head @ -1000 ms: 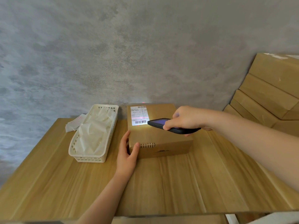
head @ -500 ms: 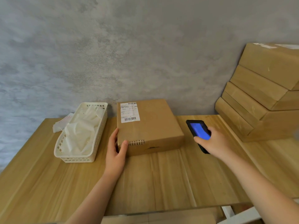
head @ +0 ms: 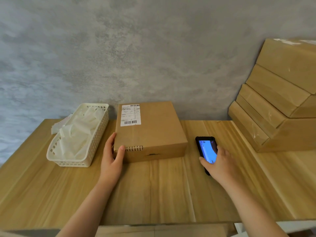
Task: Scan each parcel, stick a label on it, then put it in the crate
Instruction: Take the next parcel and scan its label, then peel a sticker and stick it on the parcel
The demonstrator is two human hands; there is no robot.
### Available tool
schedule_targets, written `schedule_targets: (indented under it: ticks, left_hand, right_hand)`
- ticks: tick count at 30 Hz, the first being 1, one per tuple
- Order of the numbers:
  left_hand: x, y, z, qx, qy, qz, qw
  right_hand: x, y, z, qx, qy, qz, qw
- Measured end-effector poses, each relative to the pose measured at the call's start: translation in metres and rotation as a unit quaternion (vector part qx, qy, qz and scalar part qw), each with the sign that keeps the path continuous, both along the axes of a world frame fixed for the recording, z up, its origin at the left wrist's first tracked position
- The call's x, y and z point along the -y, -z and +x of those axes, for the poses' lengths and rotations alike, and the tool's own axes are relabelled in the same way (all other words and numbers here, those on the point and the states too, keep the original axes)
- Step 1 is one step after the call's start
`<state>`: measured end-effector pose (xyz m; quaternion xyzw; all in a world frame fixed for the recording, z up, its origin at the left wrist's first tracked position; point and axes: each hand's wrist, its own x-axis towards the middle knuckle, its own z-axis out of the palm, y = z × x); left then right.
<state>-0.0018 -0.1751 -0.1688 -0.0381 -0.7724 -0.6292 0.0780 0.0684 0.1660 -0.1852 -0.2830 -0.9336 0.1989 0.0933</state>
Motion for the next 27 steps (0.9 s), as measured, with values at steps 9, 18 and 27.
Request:
schedule_targets:
  ticks: [9, 18, 27]
  left_hand:
    - [0.01, -0.027, 0.011, -0.107, -0.027, -0.217, 0.97]
    - [0.11, -0.086, -0.027, -0.109, -0.076, -0.276, 0.952]
    - [0.257, -0.049, -0.138, 0.072, -0.075, -0.304, 0.947]
  right_hand:
    - [0.045, -0.054, -0.012, -0.128, -0.105, -0.02, 0.986]
    - [0.19, -0.104, -0.078, -0.144, -0.33, -0.028, 0.932]
    - [0.291, -0.092, -0.141, -0.035, -0.386, -0.035, 0.921]
